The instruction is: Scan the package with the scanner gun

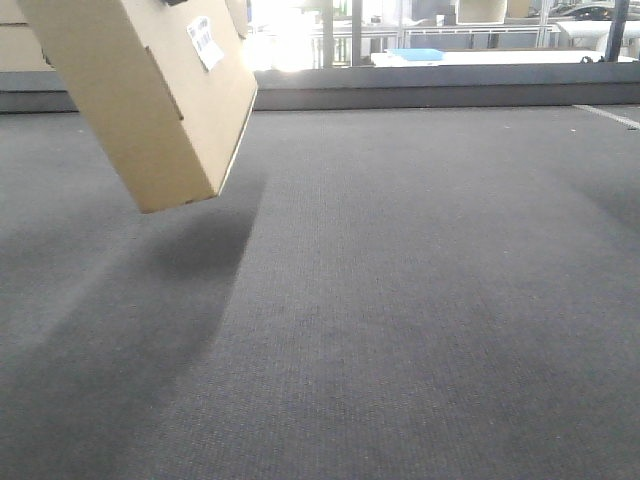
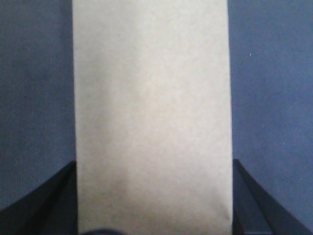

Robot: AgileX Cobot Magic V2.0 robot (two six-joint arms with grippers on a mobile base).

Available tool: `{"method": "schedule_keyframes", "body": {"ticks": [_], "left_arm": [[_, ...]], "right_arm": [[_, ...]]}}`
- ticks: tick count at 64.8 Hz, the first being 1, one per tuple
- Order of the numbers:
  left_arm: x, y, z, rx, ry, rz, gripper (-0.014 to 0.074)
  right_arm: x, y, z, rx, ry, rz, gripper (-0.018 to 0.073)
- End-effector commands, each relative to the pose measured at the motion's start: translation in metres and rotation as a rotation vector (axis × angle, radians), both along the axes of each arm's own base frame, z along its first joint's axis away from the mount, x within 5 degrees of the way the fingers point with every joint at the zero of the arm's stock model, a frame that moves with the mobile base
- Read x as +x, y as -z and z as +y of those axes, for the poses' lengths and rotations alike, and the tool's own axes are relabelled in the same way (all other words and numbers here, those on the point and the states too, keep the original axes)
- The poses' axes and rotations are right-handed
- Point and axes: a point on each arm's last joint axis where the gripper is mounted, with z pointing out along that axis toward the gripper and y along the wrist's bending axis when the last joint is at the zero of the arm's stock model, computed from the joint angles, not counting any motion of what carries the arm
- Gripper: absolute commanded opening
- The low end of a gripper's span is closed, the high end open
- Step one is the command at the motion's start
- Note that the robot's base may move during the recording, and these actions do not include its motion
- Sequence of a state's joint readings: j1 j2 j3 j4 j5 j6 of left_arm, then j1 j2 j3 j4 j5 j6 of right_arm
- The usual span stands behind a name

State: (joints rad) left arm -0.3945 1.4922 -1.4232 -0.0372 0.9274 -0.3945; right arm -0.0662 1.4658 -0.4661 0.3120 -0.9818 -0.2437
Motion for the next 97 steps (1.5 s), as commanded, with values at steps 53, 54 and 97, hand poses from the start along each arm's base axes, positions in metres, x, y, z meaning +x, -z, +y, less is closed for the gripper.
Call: {"method": "schedule_keyframes", "body": {"ticks": [53, 54, 97], "left_arm": [[0.007, 0.014, -0.041, -0.272, 0.027, 0.092, -0.0111], [0.007, 0.014, -0.043, -0.277, 0.03, 0.087, -0.0111], [0.014, 0.023, -0.054, -0.25, 0.047, 0.063, -0.0111]], "right_arm": [[0.0, -0.017, 0.026, -0.299, 0.039, -0.004, -0.0153], [0.0, -0.017, 0.026, -0.296, 0.039, -0.004, -0.0153], [-0.001, -0.017, 0.027, -0.286, 0.068, -0.008, -0.0153]]}}
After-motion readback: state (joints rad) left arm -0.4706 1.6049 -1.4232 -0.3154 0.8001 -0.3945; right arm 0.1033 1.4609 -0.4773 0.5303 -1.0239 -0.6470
